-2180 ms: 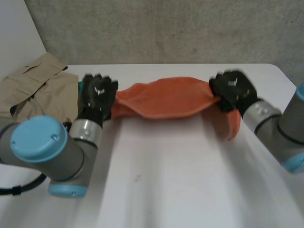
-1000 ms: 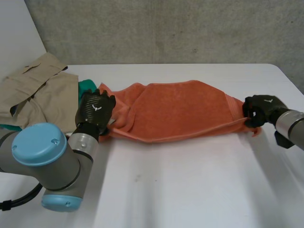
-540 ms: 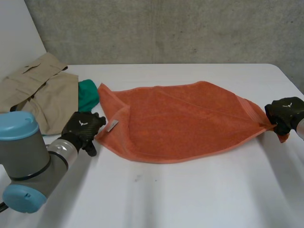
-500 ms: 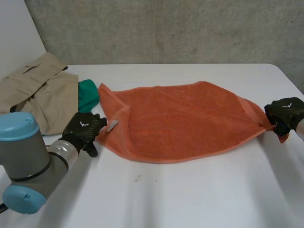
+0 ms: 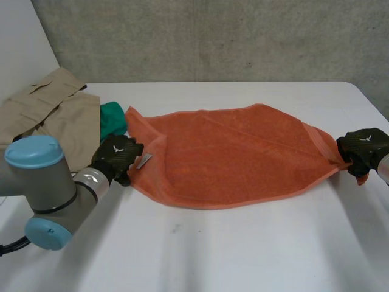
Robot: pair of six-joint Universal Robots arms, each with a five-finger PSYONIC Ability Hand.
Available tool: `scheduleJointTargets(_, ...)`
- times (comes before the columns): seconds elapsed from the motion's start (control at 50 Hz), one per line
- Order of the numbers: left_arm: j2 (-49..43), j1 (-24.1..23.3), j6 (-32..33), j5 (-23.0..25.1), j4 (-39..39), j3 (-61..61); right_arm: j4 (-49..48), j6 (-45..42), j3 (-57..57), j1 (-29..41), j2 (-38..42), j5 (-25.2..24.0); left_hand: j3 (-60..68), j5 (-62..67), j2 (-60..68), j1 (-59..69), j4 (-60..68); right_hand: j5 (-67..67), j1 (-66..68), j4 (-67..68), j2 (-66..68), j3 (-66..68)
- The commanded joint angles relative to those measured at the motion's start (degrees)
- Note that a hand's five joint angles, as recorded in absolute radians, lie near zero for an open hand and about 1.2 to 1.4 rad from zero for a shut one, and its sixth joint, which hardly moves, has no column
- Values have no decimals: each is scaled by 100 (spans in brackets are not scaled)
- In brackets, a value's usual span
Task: Fold the laundry.
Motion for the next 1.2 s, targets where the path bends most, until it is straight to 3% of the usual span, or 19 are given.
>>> scheduleJointTargets(0.02, -186, -45, -4, -8, -10, 226, 0, 0, 0, -4, 0, -8, 659, 617, 655, 671, 609, 1341, 2286, 1202, 1258, 1235)
scheduleJointTargets(0.92, -634, -80, 137, -8, -432, 718, -53, -17, 53, -4, 70, -25, 777, 734, 772, 788, 727, 1341, 2286, 1202, 1258, 1235)
scheduleJointTargets(1.2, -950, -168, 137, -8, -415, 1175, -53, -26, 88, -13, 70, -17, 3165, 3122, 3160, 3176, 3114, 1341, 2286, 1202, 1258, 1235)
